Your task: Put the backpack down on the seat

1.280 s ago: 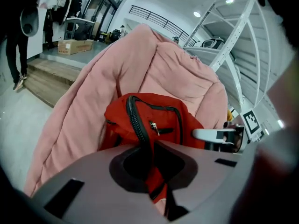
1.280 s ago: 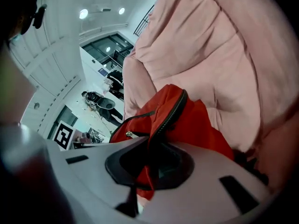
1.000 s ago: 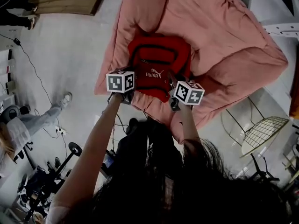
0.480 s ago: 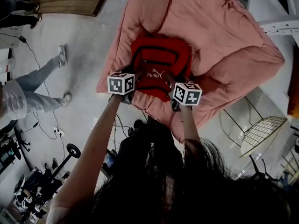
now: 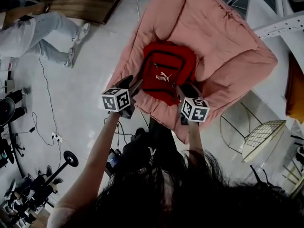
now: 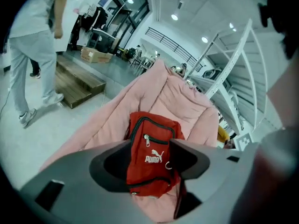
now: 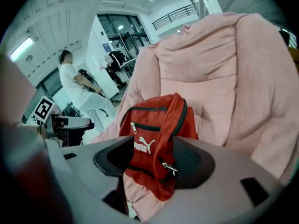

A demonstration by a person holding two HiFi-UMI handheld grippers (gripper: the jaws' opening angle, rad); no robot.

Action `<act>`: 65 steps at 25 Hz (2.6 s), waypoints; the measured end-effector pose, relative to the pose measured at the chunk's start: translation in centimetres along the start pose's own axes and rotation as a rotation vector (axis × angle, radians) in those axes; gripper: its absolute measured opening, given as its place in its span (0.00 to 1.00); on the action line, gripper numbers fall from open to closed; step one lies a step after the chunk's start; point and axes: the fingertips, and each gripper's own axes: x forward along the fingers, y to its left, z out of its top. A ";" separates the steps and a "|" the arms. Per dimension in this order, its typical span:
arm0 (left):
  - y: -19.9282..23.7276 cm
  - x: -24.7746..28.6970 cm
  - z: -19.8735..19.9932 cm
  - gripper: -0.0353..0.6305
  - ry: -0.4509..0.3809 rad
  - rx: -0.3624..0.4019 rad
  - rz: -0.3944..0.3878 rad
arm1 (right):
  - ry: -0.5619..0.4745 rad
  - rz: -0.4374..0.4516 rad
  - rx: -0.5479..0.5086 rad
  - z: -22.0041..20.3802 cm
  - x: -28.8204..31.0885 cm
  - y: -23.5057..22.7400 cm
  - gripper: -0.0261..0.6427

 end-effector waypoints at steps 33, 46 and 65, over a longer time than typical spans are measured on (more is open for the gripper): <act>-12.3 -37.2 -13.2 0.25 -0.243 0.156 -0.237 | -0.360 0.286 -0.070 -11.4 -29.7 30.4 0.18; -17.9 -37.8 -17.4 0.23 -0.229 0.209 -0.257 | -0.354 0.294 -0.112 -14.0 -34.7 29.4 0.16; -27.2 -39.4 -22.7 0.23 -0.247 0.228 -0.200 | -0.350 0.396 -0.162 -17.8 -42.5 25.5 0.16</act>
